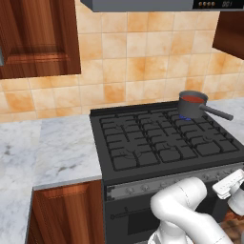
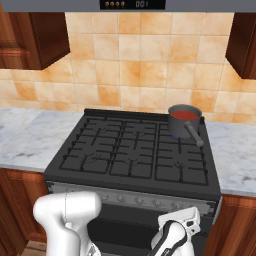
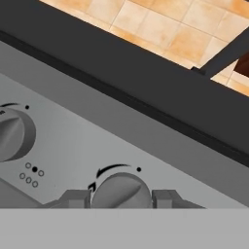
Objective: Wait until the marinara sauce is simmered to a deep red color and then turn off the stove.
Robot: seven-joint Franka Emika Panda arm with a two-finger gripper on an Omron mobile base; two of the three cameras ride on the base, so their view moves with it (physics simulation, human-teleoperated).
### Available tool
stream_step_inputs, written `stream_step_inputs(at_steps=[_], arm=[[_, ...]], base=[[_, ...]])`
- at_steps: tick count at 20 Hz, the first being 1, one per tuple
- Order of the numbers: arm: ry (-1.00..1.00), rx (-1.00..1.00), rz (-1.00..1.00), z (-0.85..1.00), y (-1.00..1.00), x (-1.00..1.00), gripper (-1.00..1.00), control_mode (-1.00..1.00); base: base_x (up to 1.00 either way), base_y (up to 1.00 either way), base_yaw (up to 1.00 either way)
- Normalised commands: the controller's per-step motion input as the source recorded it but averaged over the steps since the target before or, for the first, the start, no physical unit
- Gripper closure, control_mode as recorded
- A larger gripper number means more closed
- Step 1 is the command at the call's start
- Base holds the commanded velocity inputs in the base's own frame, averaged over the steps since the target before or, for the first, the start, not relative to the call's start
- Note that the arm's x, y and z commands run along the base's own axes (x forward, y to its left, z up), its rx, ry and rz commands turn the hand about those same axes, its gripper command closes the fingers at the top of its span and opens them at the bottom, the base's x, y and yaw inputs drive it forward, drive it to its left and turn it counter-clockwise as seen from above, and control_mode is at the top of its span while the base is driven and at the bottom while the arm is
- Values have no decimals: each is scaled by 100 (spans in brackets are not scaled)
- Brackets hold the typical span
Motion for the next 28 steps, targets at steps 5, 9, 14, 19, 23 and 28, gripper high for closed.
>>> stream_step_inputs(at_steps=[5,9,14,19,23,28], arm=[[0,0,0,0,0,0,100,-100],[0,0,0,0,0,0,100,-100],[0,0,0,0,0,0,100,-100],[0,0,0,0,0,0,100,-100],[0,0,0,0,0,0,100,-100],[1,0,0,0,0,0,100,-100]], base=[[0,0,0],[0,0,0],[0,0,0],[0,0,0],[0,0,0],[0,0,0]])
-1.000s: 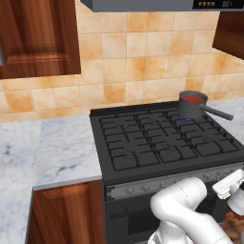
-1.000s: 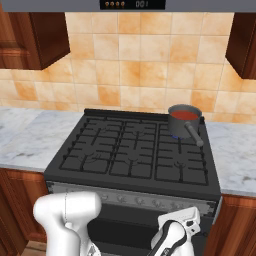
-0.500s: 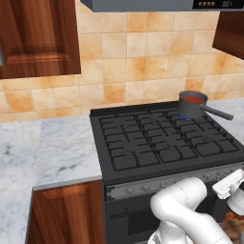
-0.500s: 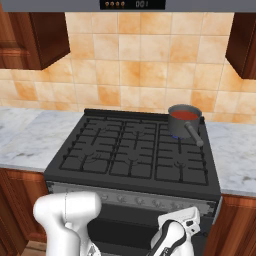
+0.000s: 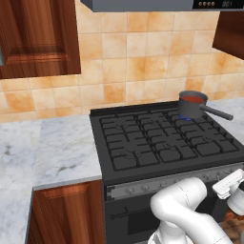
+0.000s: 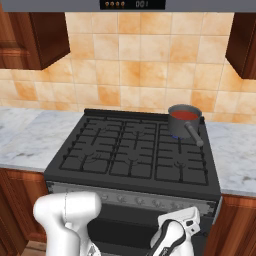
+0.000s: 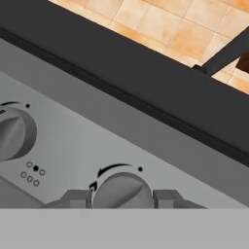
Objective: Wait until the marinara sauce is simmered to a deep red color and then turn off the stove.
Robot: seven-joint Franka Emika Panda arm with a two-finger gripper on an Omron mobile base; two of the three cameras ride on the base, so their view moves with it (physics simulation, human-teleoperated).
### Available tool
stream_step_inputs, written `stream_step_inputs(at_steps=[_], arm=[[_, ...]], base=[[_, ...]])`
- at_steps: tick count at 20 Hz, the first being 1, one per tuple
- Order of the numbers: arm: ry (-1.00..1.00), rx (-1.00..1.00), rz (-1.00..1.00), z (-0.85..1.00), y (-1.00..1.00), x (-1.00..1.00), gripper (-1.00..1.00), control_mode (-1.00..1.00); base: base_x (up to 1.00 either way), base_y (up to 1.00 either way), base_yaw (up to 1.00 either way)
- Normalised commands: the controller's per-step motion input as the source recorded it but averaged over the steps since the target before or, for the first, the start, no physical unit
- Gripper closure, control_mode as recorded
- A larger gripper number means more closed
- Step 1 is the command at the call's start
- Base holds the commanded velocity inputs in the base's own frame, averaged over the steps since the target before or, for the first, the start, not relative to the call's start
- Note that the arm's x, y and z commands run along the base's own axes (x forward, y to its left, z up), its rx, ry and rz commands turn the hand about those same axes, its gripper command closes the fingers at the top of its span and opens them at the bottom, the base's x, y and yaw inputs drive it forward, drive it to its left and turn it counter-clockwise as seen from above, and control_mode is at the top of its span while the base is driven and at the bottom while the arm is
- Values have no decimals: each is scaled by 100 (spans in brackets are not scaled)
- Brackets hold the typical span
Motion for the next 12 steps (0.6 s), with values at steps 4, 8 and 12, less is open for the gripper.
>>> stream_step_inputs(at_steps=[4,8,12], arm=[[5,2,0,0,0,0,100,-100],[11,5,0,0,0,0,100,-100],[13,7,0,0,0,0,100,-100]], base=[[0,0,0],[0,0,0],[0,0,0]])
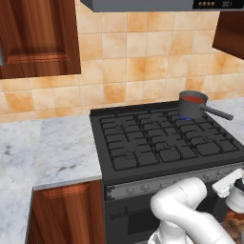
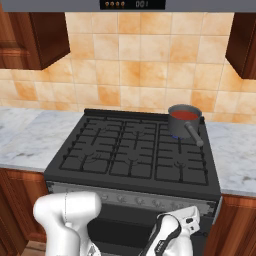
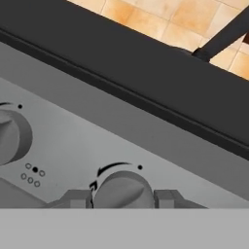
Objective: Wait until the marinara sauce is simmered to a deep red color and then turn off the stove.
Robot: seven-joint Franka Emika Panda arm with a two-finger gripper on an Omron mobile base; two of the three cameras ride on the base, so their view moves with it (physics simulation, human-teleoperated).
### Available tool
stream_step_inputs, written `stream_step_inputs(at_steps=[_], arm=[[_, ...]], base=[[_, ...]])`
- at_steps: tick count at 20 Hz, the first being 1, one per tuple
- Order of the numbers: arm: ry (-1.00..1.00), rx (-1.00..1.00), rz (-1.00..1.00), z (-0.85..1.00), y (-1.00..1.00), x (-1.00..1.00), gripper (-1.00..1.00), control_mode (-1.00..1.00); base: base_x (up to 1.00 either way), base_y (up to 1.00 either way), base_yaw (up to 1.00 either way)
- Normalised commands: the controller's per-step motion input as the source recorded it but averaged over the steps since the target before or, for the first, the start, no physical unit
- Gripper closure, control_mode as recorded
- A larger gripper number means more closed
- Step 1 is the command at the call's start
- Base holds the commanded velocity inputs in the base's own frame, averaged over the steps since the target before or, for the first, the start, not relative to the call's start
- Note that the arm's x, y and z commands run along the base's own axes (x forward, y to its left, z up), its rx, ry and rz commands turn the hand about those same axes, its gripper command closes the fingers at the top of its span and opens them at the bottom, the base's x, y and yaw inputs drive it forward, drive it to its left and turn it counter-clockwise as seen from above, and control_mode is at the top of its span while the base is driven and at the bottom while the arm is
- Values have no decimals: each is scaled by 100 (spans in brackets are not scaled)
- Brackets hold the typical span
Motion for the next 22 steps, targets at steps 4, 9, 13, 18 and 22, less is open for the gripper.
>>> stream_step_inputs(at_steps=[4,9,13,18,22], arm=[[7,9,0,0,0,0,100,-100],[1,11,0,0,0,0,100,-100],[2,13,0,0,0,0,100,-100],[2,13,0,0,-1,0,100,-100],[3,15,-1,0,0,0,100,-100]], base=[[0,0,0],[0,0,0],[0,0,0],[0,0,0],[0,0,0]])
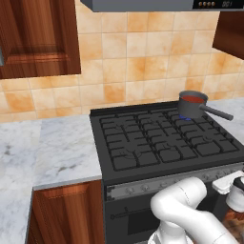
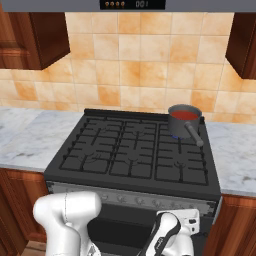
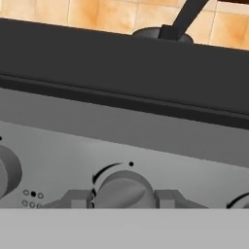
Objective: Wait until the marinara sauce is simmered to a deep red color and then turn off the stove.
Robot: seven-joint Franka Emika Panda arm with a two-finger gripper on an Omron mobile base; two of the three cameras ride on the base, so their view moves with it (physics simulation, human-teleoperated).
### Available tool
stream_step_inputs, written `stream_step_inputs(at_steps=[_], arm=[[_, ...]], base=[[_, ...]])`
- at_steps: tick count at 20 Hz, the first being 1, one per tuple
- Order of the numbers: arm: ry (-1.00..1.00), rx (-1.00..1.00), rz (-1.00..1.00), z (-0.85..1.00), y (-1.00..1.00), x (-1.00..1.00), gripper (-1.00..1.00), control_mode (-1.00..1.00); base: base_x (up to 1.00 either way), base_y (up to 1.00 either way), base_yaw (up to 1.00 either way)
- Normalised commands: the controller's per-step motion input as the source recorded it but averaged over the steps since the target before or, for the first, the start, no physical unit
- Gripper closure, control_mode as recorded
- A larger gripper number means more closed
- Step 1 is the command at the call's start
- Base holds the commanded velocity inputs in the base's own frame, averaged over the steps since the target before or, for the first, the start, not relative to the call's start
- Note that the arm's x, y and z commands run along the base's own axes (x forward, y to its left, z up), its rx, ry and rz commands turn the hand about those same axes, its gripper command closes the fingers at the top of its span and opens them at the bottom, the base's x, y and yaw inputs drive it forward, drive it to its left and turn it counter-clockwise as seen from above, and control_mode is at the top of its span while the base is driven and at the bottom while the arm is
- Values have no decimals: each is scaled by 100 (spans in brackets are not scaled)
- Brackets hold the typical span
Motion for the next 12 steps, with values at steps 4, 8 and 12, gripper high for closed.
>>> stream_step_inputs(at_steps=[4,8,12], arm=[[5,18,-3,0,-1,0,100,-100],[6,19,-3,0,-3,0,100,-100],[5,22,-4,0,-9,-1,100,-100]], base=[[0,0,0],[0,0,0],[0,0,0]])
